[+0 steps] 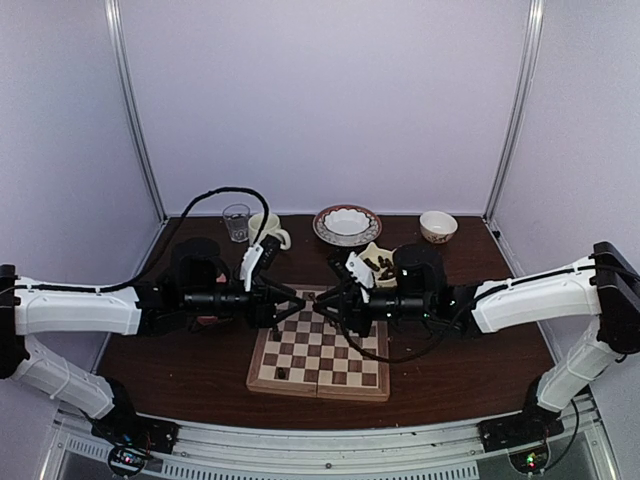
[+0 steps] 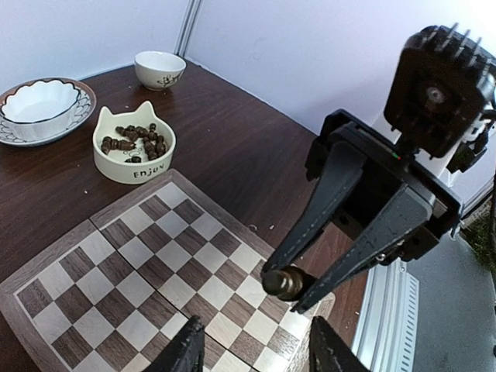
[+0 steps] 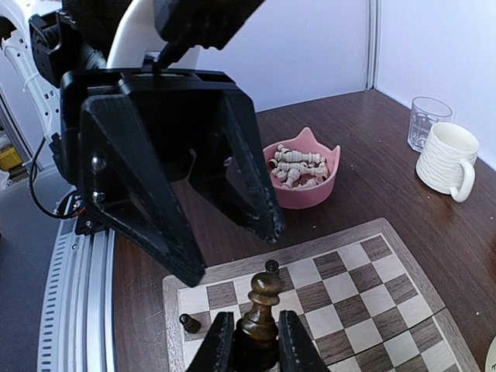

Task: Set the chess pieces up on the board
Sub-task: Pass from the right arm to the left

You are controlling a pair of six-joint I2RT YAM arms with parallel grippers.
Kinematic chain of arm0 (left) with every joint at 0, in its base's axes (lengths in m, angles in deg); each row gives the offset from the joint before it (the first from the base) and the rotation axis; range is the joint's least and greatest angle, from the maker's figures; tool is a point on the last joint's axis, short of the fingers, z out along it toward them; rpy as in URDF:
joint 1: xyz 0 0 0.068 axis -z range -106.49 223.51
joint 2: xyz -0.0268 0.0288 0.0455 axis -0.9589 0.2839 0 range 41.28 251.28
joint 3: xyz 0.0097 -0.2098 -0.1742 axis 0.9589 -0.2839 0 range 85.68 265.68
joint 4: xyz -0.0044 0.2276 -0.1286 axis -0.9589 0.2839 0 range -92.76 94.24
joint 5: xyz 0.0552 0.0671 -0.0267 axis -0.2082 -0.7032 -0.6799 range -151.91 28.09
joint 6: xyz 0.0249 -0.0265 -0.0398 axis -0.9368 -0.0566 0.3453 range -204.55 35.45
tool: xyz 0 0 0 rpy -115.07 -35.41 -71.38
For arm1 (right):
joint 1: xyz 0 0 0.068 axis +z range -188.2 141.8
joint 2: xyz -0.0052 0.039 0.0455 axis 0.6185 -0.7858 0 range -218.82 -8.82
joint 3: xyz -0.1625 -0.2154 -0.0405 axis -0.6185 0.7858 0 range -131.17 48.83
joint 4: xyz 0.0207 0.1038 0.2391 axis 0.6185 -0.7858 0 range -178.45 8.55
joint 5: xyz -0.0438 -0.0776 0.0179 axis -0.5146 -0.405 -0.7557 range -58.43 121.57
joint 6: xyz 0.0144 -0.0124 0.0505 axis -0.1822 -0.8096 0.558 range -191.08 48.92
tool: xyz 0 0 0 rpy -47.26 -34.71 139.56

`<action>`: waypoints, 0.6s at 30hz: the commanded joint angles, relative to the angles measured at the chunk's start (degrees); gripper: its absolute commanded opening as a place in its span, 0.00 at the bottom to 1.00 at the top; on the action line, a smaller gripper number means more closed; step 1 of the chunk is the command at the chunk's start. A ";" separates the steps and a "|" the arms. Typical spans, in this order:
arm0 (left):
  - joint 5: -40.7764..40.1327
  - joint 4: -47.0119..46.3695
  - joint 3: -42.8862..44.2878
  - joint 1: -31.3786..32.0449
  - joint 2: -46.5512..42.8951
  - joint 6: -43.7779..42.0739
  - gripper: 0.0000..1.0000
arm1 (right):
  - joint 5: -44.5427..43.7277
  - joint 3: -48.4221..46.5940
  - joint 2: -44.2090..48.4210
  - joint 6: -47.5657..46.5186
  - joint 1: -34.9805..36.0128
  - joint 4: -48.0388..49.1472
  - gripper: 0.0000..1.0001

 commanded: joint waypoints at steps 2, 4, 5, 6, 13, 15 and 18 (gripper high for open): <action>2.31 -1.68 1.73 0.21 2.19 1.10 0.45 | -2.29 -2.52 -1.45 -4.58 1.47 -2.22 0.13; 2.51 -1.43 2.05 0.17 2.64 1.32 0.45 | -2.72 -2.89 -1.74 -5.27 2.00 -2.95 0.13; 2.72 -1.41 2.13 0.23 2.83 1.46 0.44 | -3.01 -3.16 -1.86 -5.67 2.27 -3.36 0.13; 3.00 -1.53 2.15 0.24 2.89 1.60 0.43 | -3.35 -3.35 -1.94 -5.91 2.58 -3.72 0.12; 3.94 -1.85 2.26 0.19 3.12 1.98 0.38 | -4.48 -4.04 -2.67 -6.93 3.38 -4.72 0.12; 4.21 -1.80 2.30 0.27 3.15 1.97 0.35 | -4.65 -4.19 -2.73 -7.04 3.66 -4.84 0.12; 4.49 -1.73 2.52 0.17 3.41 1.98 0.32 | -4.88 -4.21 -2.75 -7.28 3.83 -5.01 0.13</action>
